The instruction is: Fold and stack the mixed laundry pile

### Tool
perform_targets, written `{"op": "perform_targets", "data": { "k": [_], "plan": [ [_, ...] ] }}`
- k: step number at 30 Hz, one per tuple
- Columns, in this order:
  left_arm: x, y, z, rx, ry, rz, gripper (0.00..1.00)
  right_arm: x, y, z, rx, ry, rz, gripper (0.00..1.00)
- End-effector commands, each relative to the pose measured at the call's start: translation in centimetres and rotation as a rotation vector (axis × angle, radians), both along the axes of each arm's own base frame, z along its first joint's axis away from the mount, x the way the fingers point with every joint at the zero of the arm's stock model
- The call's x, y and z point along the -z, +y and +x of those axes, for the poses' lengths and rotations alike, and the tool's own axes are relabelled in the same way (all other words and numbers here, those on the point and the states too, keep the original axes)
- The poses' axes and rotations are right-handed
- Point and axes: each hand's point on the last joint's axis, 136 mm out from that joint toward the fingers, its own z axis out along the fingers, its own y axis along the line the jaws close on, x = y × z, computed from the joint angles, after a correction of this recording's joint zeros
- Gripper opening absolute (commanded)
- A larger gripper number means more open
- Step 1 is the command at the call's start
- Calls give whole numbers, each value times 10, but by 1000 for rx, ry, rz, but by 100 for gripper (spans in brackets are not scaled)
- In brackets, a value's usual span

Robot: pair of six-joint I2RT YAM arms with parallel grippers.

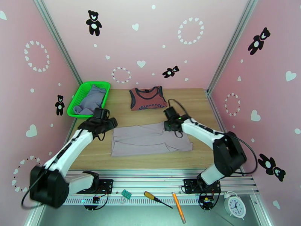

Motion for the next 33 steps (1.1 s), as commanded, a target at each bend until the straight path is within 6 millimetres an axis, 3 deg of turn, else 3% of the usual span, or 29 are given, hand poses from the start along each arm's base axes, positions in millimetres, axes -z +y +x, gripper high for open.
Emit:
{"op": "perform_targets", "data": {
  "k": [1, 9, 19, 28, 30, 33],
  "plan": [
    [10, 6, -16, 8, 64, 45, 77, 31, -30, -25, 4, 195, -34, 44],
    [3, 5, -24, 15, -1, 20, 70, 74, -56, 15, 72, 271, -10, 29],
    [18, 7, -41, 11, 40, 9, 70, 100, -79, 64, 147, 354, 5, 24],
    [34, -10, -33, 44, 103, -63, 71, 95, -120, 139, 199, 351, 14, 24],
    [38, -19, -27, 69, 116, -93, 72, 81, -119, 148, 169, 335, 34, 26],
    [42, -28, -15, 101, 123, -116, 74, 47, -102, 140, 107, 281, 73, 37]
  ]
}}
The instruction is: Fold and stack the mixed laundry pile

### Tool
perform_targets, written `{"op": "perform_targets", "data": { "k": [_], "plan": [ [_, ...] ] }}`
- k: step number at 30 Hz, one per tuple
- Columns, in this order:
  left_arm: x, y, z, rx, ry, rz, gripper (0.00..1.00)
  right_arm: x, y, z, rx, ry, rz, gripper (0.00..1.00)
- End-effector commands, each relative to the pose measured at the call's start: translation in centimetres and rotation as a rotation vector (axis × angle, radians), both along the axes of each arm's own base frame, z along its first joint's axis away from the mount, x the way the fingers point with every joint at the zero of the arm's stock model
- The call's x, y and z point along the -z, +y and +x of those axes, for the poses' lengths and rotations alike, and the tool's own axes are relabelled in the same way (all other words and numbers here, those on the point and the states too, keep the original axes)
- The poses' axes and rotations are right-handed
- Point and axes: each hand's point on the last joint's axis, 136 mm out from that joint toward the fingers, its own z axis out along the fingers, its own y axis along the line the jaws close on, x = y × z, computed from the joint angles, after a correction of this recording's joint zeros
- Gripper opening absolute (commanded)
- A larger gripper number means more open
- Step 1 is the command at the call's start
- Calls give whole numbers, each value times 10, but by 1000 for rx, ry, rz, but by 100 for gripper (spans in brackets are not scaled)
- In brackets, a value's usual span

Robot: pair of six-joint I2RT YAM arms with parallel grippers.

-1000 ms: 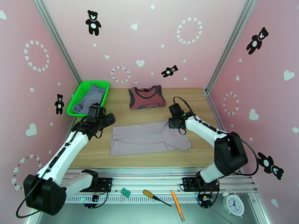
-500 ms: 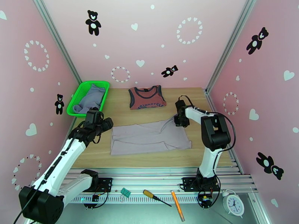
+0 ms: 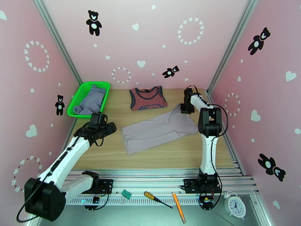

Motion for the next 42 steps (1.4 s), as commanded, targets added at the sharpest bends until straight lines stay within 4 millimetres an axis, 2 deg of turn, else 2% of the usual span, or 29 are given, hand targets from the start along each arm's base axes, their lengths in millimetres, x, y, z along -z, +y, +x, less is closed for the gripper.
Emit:
{"op": "perform_targets", "data": {
  "k": [1, 4, 5, 7, 9, 12, 16, 18, 22, 24, 26, 32, 34, 37, 40, 42],
  "plan": [
    [-9, -20, 19, 53, -28, -73, 75, -37, 24, -27, -89, 1, 39, 41],
    [-2, -33, 35, 94, -7, -93, 76, -75, 51, -62, -169, -53, -1, 50],
    [3, -37, 40, 110, 7, -100, 76, -86, 66, -78, -211, -69, -20, 53],
    [16, -46, 48, 138, 44, -114, 75, -98, 100, -111, -302, -82, -40, 56],
    [33, -53, 55, 162, 94, -124, 73, -104, 145, -148, -403, -91, -34, 58],
    [55, -61, 59, 183, 141, -127, 69, -98, 217, -201, -548, -85, -7, 62],
    [79, -66, 60, 197, 187, -129, 65, -79, 308, -258, -696, -74, 25, 66],
    [90, -68, 60, 203, 204, -126, 63, -69, 349, -278, -746, -80, 39, 67],
    [109, -72, 60, 216, 239, -122, 56, -40, 399, -299, -790, -40, 42, 66],
    [117, -75, 60, 223, 251, -126, 52, -26, 415, -307, -801, -16, 45, 66],
    [122, -77, 62, 228, 255, -128, 50, -14, 421, -311, -796, 10, 34, 65],
    [139, -81, 64, 238, 280, -138, 39, 9, 421, -309, -757, 44, -7, 58],
    [144, -84, 65, 242, 287, -149, 34, 16, 422, -309, -755, 57, -20, 49],
    [151, -86, 63, 247, 298, -161, 23, 30, 419, -309, -750, 83, -51, 34],
    [159, -87, 58, 247, 311, -170, 0, 43, 412, -310, -747, 110, -92, 23],
    [166, -87, 53, 250, 328, -178, 0, 49, 408, -311, -742, 119, -111, 11]
  ]
}}
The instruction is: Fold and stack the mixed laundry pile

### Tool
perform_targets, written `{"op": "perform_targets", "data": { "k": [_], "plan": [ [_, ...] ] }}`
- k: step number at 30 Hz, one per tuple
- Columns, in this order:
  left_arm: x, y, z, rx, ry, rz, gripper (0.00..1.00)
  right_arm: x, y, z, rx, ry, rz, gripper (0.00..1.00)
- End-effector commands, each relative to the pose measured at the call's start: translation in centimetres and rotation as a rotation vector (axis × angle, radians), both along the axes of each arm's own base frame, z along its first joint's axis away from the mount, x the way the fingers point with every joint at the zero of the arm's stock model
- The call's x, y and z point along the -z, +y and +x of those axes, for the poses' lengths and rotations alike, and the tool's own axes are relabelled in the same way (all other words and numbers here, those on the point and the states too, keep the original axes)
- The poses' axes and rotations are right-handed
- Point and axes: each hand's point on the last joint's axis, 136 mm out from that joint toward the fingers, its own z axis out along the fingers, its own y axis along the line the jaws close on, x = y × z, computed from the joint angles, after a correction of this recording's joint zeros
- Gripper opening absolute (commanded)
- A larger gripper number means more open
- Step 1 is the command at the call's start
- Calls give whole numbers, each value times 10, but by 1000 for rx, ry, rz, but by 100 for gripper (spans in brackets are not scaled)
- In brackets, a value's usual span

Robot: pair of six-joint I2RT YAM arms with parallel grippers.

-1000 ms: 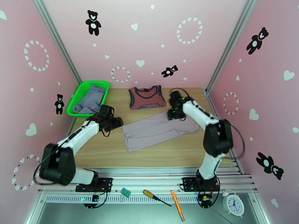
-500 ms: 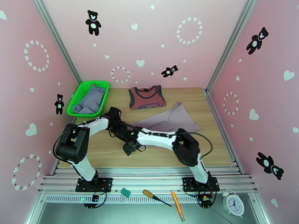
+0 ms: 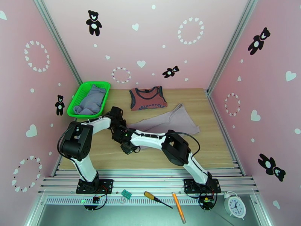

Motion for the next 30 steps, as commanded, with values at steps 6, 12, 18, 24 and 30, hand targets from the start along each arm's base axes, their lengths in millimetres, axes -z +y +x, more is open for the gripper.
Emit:
{"op": "perform_targets", "data": {
  "k": [6, 12, 18, 24, 30],
  "plan": [
    [50, -3, -39, 14, 120, -10, 0, 34, -4, -14, -28, 64, -59, 0],
    [-6, -1, -29, 15, 45, -2, 0, -13, 14, -2, -73, -2, 15, 0],
    [-92, -26, -6, 97, -85, -54, 0, -66, -22, 28, -24, -115, 7, 0],
    [-142, -77, 16, 204, -159, -87, 0, -95, -88, 54, 93, -204, -29, 0],
    [-158, -142, 41, 300, -187, -91, 0, -96, -164, 66, 225, -251, -119, 0]
  ]
}}
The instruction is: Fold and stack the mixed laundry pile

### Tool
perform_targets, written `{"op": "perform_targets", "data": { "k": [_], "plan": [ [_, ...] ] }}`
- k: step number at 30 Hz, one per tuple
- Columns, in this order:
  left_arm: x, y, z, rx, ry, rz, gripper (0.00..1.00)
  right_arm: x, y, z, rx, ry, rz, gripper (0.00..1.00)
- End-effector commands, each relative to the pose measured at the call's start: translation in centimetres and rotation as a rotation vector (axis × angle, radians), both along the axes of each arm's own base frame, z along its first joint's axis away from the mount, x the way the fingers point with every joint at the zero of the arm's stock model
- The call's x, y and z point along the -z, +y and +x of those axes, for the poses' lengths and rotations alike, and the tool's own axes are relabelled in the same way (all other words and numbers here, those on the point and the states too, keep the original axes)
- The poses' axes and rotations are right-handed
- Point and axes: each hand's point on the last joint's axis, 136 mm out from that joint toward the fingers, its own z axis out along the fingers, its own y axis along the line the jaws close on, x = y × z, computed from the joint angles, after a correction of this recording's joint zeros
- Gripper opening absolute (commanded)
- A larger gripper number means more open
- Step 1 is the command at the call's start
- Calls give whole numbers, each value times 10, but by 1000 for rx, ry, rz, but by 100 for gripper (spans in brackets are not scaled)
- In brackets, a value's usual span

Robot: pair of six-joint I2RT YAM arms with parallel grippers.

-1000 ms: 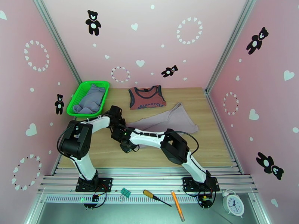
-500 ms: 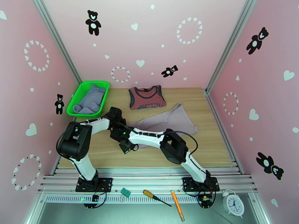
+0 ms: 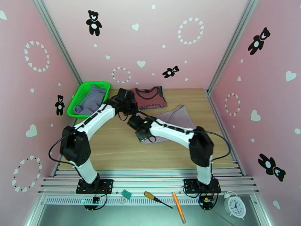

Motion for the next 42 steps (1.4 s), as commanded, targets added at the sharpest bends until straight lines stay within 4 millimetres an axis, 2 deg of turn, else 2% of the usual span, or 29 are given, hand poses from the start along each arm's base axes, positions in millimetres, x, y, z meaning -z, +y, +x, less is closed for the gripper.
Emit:
{"op": "perform_targets", "data": {
  "k": [1, 4, 8, 13, 18, 19, 20, 21, 24, 27, 30, 33, 36, 38, 40, 41, 42],
  "plan": [
    [17, -31, 1, 68, 58, 43, 0, 2, -50, 4, 87, -38, -94, 0],
    [25, -63, 13, 114, 65, 66, 0, 7, -84, 10, 157, -54, -137, 0],
    [44, -96, 30, 158, 76, 87, 0, 25, -114, 20, 235, -56, -157, 0],
    [71, -117, 51, 167, 101, 94, 0, 49, -134, 34, 291, -45, -189, 0],
    [88, -126, 58, 173, 108, 79, 0, 69, -139, 39, 316, -23, -222, 0],
    [91, -127, 60, 176, 107, 73, 3, 72, -140, 40, 324, -19, -231, 2],
    [92, -130, 60, 182, 107, 65, 15, 75, -142, 40, 334, -15, -240, 9],
    [94, -133, 61, 187, 104, 53, 31, 75, -143, 40, 342, -16, -250, 16],
    [88, -142, 67, 197, 77, 9, 59, 68, -149, 41, 373, -43, -270, 35],
    [60, -151, 73, 215, 7, -47, 75, 45, -161, 45, 408, -114, -301, 48],
    [19, -155, 74, 237, -78, -85, 81, 16, -176, 46, 439, -179, -336, 55],
    [-18, -146, 67, 248, -159, -61, 83, -5, -189, 42, 463, -214, -361, 57],
    [-34, -125, 55, 221, -191, -2, 82, -17, -198, 36, 486, -240, -369, 56],
    [-24, -109, 49, 188, -168, 55, 79, -18, -197, 34, 488, -237, -341, 55],
    [-1, -97, 41, 171, -123, 100, 74, -7, -181, 36, 452, -202, -257, 50],
    [16, -93, 37, 162, -92, 113, 65, 1, -168, 39, 425, -178, -197, 46],
    [29, -91, 35, 154, -66, 112, 54, 8, -154, 41, 399, -150, -137, 38]
  ]
}}
